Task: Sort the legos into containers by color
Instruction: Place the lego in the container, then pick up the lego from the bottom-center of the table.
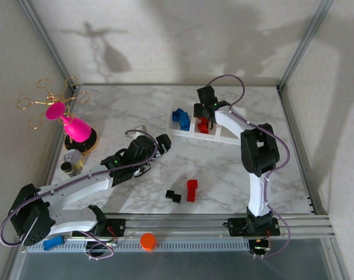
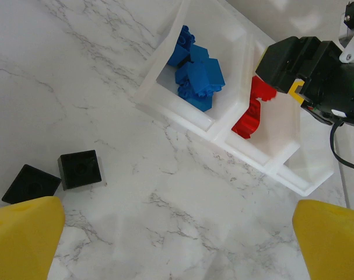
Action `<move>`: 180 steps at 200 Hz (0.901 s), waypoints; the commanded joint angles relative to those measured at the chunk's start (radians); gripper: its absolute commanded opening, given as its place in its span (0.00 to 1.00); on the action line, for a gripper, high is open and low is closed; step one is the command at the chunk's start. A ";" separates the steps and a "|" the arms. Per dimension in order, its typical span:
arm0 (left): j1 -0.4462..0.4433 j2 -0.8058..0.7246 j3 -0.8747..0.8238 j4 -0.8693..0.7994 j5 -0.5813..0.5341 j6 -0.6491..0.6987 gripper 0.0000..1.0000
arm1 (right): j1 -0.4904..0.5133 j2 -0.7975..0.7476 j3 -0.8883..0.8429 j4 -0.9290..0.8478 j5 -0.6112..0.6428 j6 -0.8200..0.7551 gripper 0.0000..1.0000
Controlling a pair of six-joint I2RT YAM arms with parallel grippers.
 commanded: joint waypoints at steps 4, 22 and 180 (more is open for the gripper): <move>0.009 -0.030 0.023 -0.015 0.009 0.008 1.00 | 0.003 -0.057 0.026 -0.024 -0.012 -0.014 0.79; 0.009 -0.046 0.022 -0.019 0.017 0.000 1.00 | 0.008 -0.083 0.019 -0.033 -0.023 -0.007 0.79; -0.168 -0.234 -0.174 -0.118 -0.045 -0.137 1.00 | 0.302 -0.676 -0.721 -0.063 -0.138 0.222 0.83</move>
